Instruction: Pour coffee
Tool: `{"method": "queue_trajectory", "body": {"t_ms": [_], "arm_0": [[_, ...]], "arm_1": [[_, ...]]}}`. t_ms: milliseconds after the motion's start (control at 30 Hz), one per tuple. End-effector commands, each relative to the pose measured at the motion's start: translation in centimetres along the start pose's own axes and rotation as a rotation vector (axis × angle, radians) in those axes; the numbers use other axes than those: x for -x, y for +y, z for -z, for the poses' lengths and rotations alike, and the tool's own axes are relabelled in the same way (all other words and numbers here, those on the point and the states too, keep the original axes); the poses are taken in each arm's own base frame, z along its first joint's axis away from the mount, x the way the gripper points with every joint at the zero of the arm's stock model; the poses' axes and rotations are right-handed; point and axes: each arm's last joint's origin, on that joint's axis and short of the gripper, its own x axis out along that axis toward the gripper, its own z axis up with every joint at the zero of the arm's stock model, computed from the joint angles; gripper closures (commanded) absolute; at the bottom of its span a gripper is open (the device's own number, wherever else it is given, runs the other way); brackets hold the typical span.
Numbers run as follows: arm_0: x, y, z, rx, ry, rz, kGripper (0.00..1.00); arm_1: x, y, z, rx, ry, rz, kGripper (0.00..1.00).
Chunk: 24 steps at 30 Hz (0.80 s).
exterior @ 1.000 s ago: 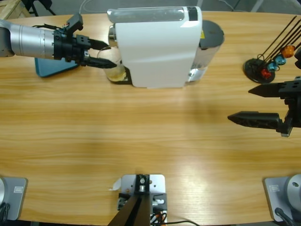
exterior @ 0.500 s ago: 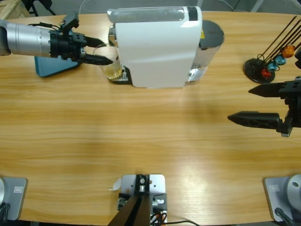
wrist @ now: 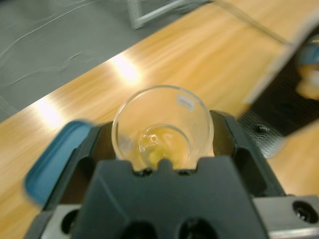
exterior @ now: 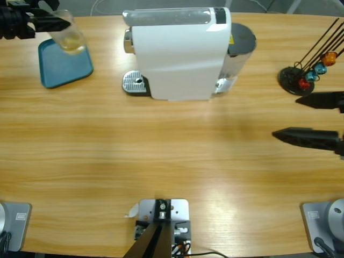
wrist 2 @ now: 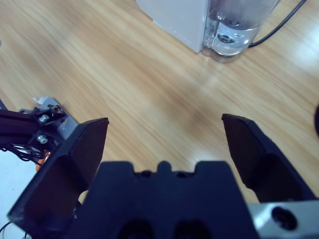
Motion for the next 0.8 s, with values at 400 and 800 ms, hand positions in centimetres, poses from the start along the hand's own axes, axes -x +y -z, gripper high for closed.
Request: {"method": "queue_trajectory", "body": {"t_ms": [400, 800], "arm_0": [[-5.5, 3.8, 6.1, 0.149, 0.065, -0.368, 1.000], [-6.1, 2.7, 9.0, 0.189, 0.102, -0.348, 1.000]], "arm_1": [[4.6, 0.3, 0.5, 0.019, 0.040, 0.111, 0.000], [4.1, -0.1, 0.3, 0.014, 0.041, 0.124, 0.000]]}}
